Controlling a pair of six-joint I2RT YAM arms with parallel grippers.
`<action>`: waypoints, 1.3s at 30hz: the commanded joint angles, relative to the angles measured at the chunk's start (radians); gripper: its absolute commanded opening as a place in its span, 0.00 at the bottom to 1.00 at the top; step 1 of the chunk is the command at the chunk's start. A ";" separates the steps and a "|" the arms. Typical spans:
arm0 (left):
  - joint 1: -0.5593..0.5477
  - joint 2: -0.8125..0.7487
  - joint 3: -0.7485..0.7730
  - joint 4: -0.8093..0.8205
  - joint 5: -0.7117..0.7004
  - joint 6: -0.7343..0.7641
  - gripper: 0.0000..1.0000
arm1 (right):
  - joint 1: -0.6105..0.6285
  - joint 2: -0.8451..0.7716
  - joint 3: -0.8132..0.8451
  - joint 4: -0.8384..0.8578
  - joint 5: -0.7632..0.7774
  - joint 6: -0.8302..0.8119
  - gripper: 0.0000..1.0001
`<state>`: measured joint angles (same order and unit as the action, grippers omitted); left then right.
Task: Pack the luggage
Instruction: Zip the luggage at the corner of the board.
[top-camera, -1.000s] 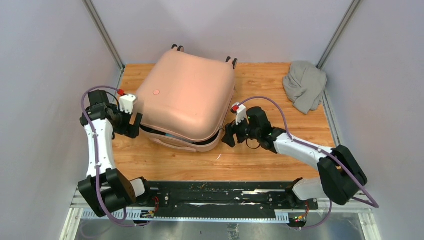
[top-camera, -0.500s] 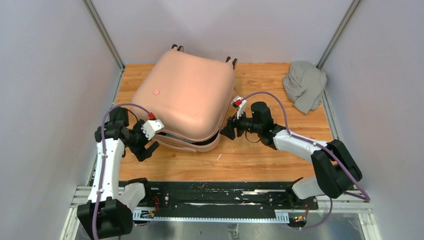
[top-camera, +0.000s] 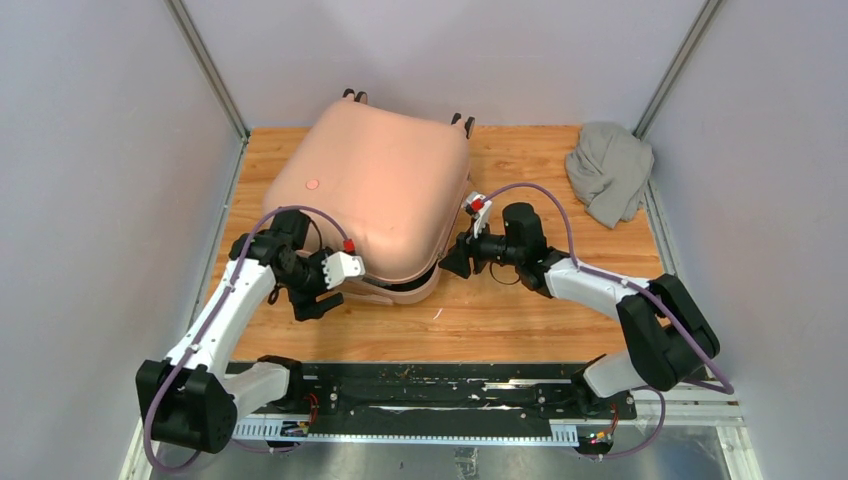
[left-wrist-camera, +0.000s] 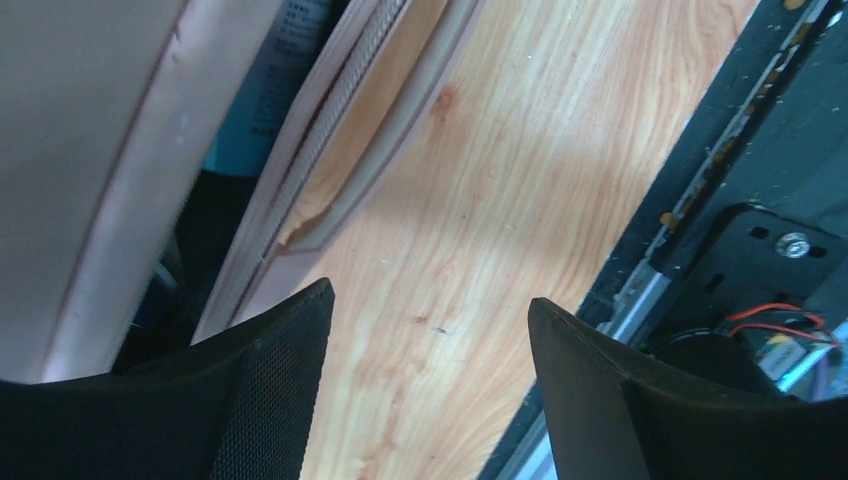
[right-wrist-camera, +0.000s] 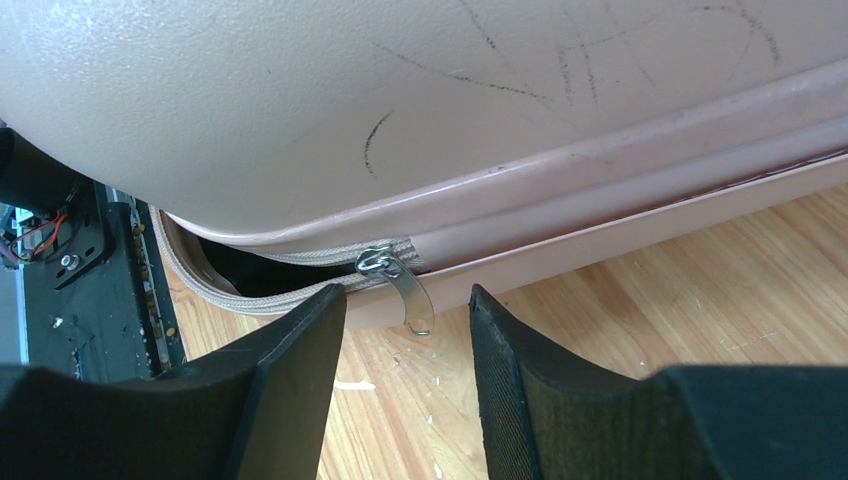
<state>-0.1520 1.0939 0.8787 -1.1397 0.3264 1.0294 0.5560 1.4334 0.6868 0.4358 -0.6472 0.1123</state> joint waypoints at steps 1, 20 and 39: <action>-0.072 0.002 -0.003 0.081 -0.081 0.032 0.76 | 0.000 0.013 -0.036 0.048 -0.024 0.010 0.52; -0.229 -0.305 -0.285 0.399 -0.245 0.367 0.75 | -0.112 -0.054 -0.194 0.306 -0.117 0.199 0.60; -0.280 -0.388 -0.452 0.668 -0.232 0.413 0.77 | -0.117 0.128 -0.032 0.331 -0.306 0.211 0.61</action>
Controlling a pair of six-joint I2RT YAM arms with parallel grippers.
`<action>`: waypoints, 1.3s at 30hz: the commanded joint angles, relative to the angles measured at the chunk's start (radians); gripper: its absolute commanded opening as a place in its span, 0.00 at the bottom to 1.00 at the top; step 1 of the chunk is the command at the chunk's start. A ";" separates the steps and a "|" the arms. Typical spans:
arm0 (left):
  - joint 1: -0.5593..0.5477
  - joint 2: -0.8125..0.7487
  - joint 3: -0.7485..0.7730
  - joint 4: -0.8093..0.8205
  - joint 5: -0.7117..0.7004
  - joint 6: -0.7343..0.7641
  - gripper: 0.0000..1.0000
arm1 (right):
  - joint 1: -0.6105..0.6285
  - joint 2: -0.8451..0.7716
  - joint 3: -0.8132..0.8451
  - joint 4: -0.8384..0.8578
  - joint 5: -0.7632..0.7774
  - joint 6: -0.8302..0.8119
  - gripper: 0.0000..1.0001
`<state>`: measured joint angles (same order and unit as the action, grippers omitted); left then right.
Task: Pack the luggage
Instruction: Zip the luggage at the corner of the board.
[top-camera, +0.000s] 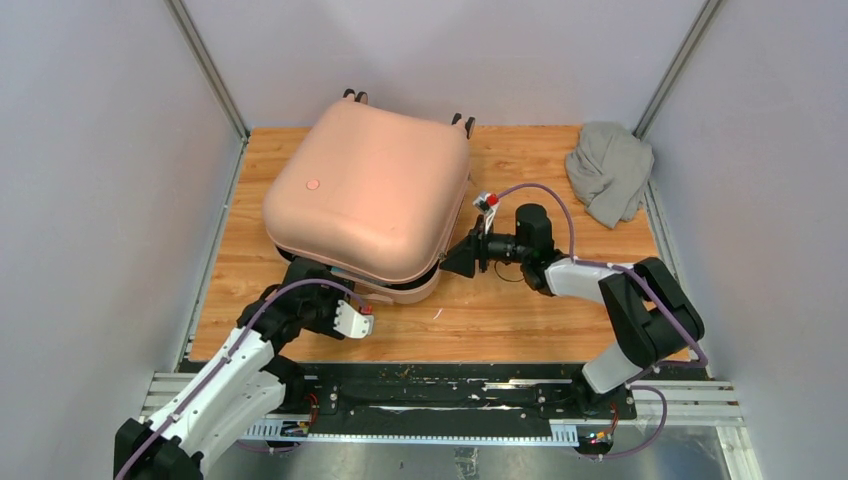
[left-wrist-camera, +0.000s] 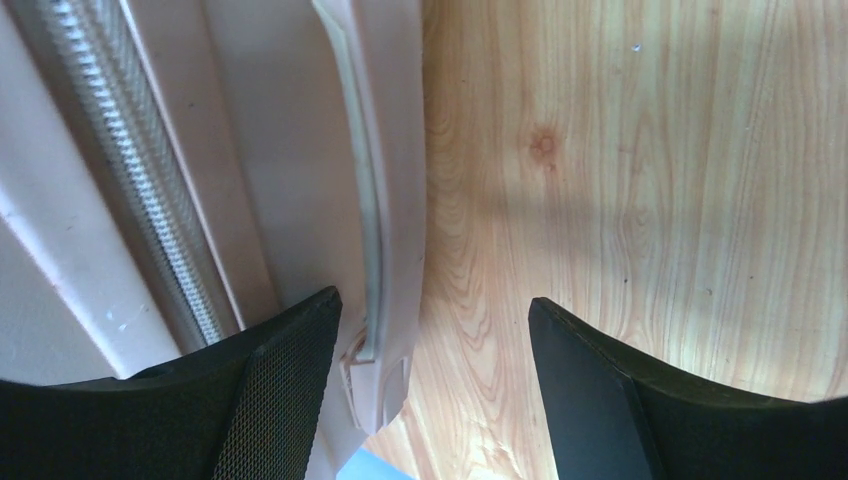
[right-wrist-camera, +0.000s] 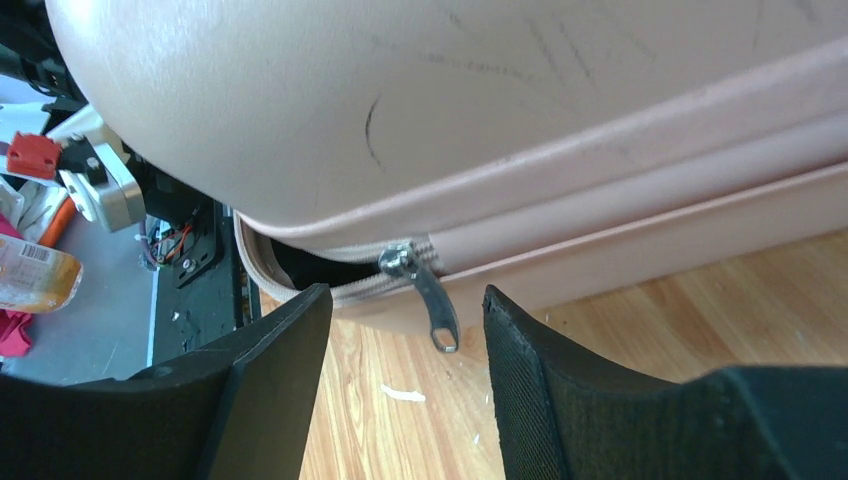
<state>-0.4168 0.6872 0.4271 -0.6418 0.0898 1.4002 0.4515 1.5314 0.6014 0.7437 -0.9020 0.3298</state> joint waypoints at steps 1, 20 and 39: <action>-0.016 0.020 -0.007 0.181 0.003 0.048 0.77 | -0.012 0.046 0.062 0.020 -0.058 -0.008 0.60; -0.082 -0.020 -0.156 0.471 -0.027 0.164 0.63 | -0.025 0.100 0.033 0.041 -0.005 -0.011 0.60; -0.098 0.006 -0.149 0.534 -0.036 0.180 0.51 | -0.046 0.137 0.031 0.213 -0.129 0.111 0.30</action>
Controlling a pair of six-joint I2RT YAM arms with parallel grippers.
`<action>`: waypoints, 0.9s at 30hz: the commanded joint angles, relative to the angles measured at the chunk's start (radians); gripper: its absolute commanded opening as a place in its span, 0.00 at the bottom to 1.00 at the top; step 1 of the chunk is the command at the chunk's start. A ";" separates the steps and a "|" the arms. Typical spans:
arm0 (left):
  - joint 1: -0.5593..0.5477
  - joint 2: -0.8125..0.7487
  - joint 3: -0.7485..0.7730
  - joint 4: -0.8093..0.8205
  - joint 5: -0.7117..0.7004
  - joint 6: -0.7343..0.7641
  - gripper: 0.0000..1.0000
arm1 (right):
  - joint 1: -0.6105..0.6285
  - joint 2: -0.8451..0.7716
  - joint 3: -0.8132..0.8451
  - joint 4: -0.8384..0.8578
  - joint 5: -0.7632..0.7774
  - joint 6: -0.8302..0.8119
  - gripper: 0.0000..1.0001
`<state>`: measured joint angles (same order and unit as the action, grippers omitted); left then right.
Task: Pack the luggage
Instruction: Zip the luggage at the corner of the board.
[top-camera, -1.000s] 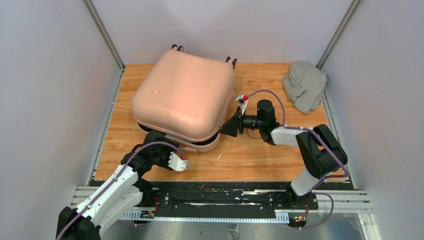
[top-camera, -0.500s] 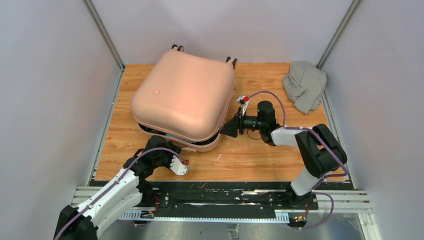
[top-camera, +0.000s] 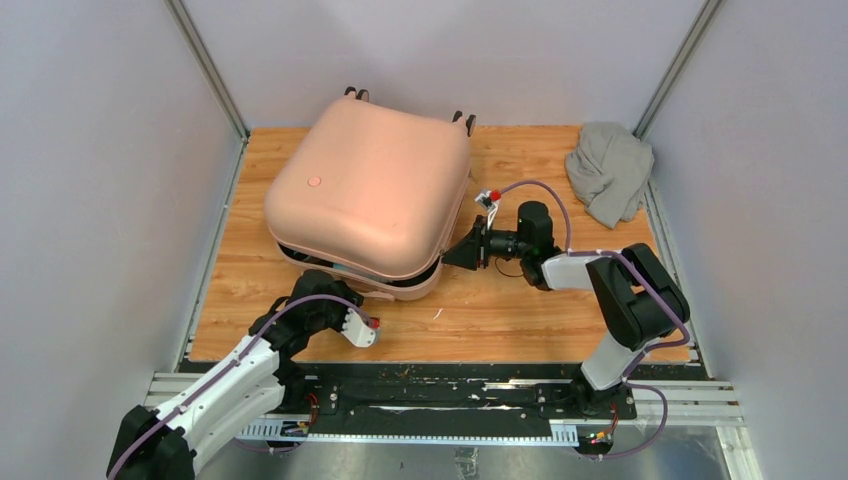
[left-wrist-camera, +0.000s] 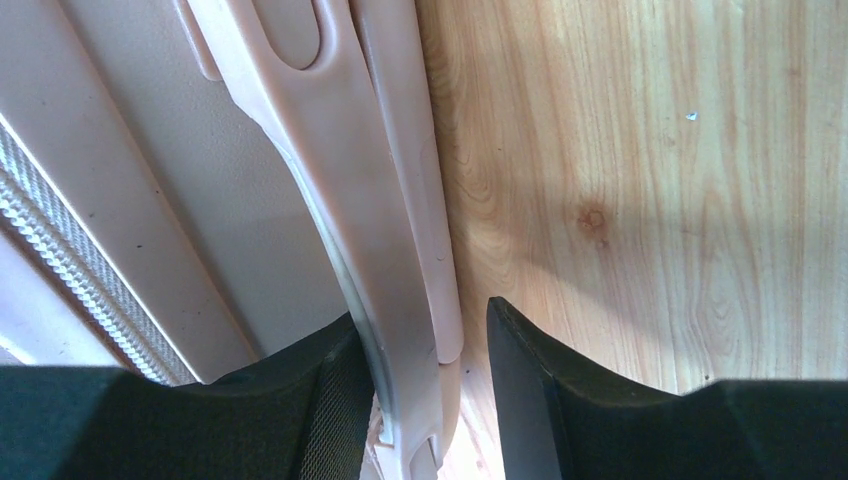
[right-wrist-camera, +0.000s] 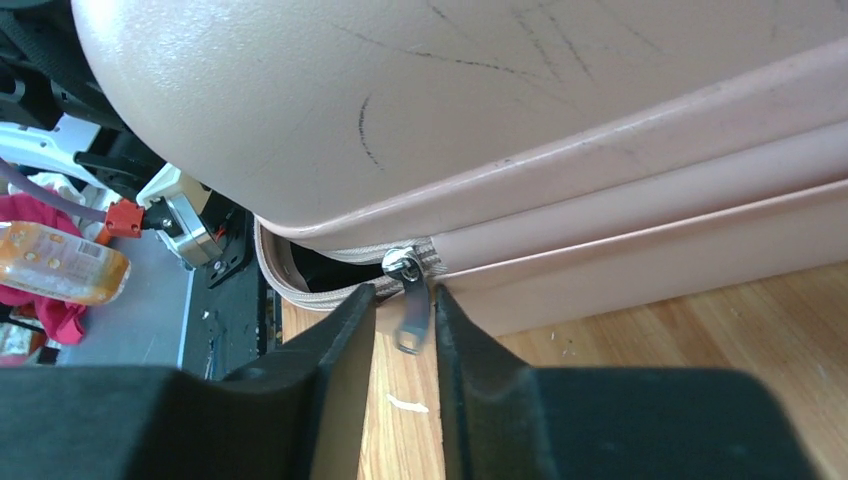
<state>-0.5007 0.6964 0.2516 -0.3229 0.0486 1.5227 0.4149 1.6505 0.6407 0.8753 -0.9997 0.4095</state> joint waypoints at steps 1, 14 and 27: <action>-0.015 -0.003 0.026 0.215 0.004 0.057 0.50 | -0.011 0.013 -0.016 0.091 -0.028 0.034 0.24; -0.021 -0.032 0.025 0.174 0.002 0.026 0.18 | -0.019 -0.105 -0.094 0.050 0.023 0.018 0.00; -0.060 -0.017 0.059 0.173 0.019 -0.060 0.00 | 0.103 -0.275 -0.115 -0.265 0.127 -0.159 0.00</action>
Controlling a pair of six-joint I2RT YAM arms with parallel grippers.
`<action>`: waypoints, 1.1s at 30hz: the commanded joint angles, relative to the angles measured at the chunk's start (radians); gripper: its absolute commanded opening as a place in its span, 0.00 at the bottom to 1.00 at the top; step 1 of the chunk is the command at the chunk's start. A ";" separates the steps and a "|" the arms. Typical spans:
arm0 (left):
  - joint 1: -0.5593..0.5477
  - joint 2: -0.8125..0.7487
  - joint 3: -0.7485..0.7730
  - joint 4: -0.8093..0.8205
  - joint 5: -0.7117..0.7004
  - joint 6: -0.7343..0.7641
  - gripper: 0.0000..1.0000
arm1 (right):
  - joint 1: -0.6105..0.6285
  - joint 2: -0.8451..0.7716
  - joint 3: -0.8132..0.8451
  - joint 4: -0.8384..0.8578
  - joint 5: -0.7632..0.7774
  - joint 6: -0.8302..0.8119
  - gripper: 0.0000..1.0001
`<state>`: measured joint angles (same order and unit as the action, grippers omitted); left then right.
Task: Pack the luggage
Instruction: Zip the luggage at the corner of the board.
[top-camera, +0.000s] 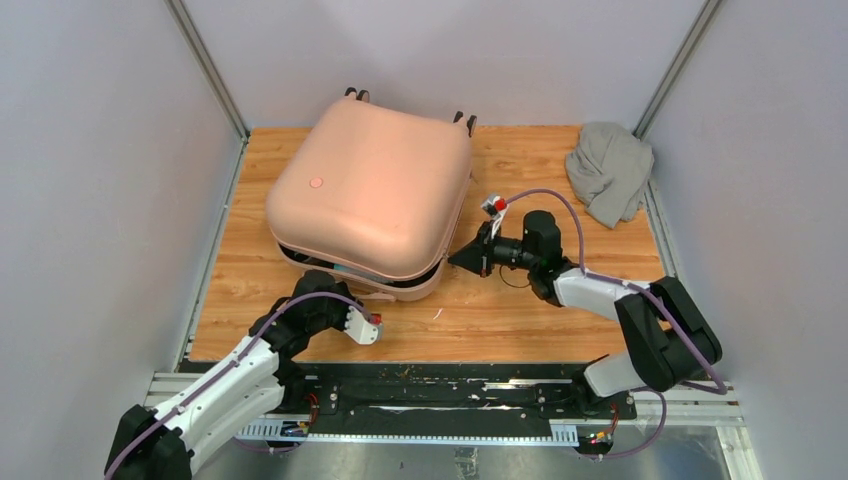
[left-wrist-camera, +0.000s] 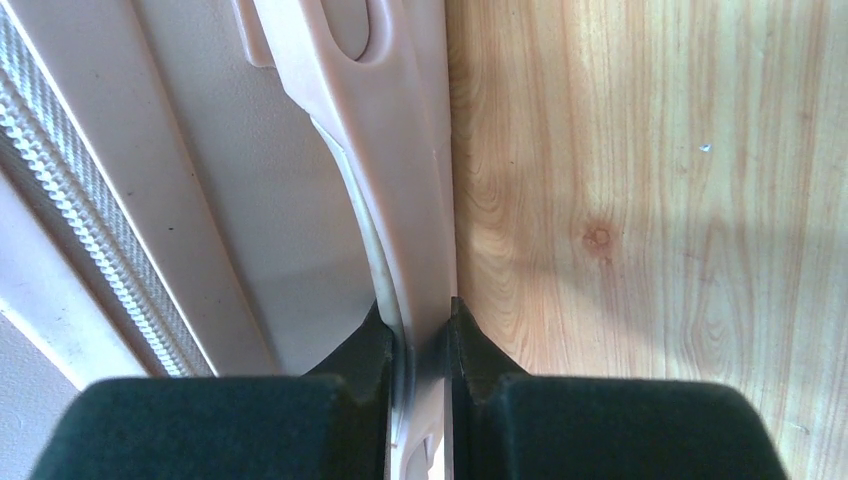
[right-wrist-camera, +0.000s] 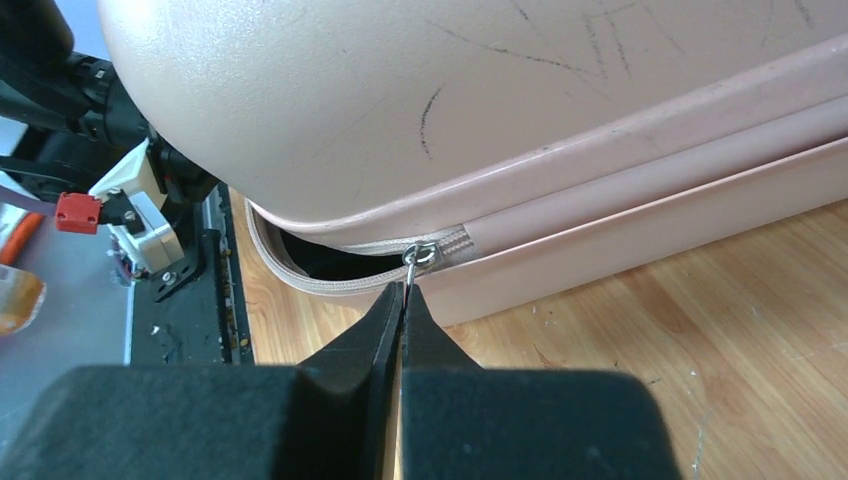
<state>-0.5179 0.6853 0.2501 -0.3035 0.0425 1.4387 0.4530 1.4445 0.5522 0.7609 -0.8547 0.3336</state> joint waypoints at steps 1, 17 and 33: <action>-0.053 0.004 0.069 0.155 0.016 0.010 0.00 | 0.084 -0.081 -0.030 -0.172 -0.003 -0.095 0.00; -0.155 0.065 0.114 0.187 -0.041 -0.070 0.00 | 0.269 -0.184 -0.066 -0.247 0.112 -0.105 0.00; -0.208 0.074 0.313 -0.093 -0.049 -0.221 0.20 | 0.256 -0.313 0.007 -0.488 0.340 -0.043 0.24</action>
<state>-0.6991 0.8093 0.3763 -0.3969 -0.0467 1.2362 0.7898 1.2381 0.5144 0.3805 -0.6453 0.2287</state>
